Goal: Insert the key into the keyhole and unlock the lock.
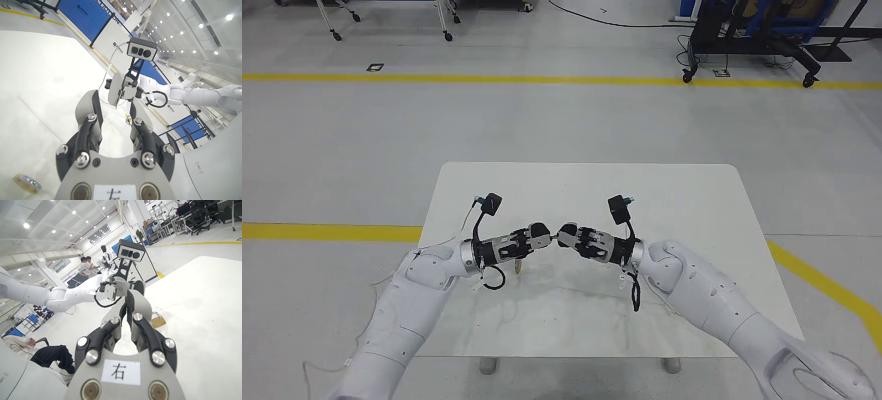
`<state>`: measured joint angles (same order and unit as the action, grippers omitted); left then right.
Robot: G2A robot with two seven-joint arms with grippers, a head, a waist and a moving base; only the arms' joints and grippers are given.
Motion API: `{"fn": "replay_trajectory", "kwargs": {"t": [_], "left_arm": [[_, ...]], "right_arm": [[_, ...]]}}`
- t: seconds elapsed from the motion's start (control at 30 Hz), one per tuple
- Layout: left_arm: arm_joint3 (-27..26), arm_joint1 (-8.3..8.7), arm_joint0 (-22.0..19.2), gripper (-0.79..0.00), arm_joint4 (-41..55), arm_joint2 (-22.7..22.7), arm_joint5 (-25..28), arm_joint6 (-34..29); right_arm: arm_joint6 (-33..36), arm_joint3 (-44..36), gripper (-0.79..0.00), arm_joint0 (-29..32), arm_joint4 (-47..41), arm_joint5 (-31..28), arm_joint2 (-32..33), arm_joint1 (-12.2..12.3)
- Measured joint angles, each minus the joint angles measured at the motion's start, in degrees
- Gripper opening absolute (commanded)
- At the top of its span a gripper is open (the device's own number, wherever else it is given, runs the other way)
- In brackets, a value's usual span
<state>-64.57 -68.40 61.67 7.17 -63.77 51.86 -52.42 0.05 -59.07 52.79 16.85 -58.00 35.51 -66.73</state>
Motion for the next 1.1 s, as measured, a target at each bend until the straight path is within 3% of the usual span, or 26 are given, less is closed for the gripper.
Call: {"fn": "replay_trajectory", "kwargs": {"t": [0.13, 0.37, 0.63, 0.7, 0.97, 1.0, 1.03, 1.1], "left_arm": [[-0.13, 0.41, -0.25, -0.566, 0.23, 0.96, 0.26, 0.25], [0.17, 1.04, -0.85, -0.671, 0.39, 2.54, 0.76, 0.76], [1.21, 1.43, -1.66, -0.720, 0.63, 3.54, 1.07, 1.07], [1.36, 1.47, -1.75, -0.785, 0.83, 3.76, 1.14, 1.14], [1.77, 1.67, -2.12, -0.785, 0.94, 4.46, 1.53, 1.56], [1.80, 1.69, -2.15, -0.785, 0.94, 4.50, 1.59, 1.62], [1.82, 1.72, -2.17, -0.785, 0.90, 4.54, 1.66, 1.68], [1.83, 1.82, -2.16, -0.785, 0.81, 4.58, 1.78, 1.79]], "right_arm": [[0.05, 0.24, -0.785, -0.30, -0.57, 0.00, -0.73, -0.07], [0.00, 0.64, -0.785, -0.84, -1.23, 0.00, -1.76, -0.18], [0.19, 0.66, -0.785, -1.23, -2.17, 0.00, -2.57, -0.08], [0.53, 0.65, -0.785, -1.33, -2.33, 0.00, -2.79, -0.04], [1.66, 1.09, -0.785, -1.93, -3.11, 0.00, -3.59, -0.02], [1.72, 1.17, -0.656, -2.00, -3.15, 0.00, -3.61, -0.01], [1.72, 1.25, -0.468, -2.05, -3.21, 0.00, -3.61, 0.00], [1.52, 1.44, -0.329, -2.14, -3.25, 0.00, -3.48, 0.07]]}}
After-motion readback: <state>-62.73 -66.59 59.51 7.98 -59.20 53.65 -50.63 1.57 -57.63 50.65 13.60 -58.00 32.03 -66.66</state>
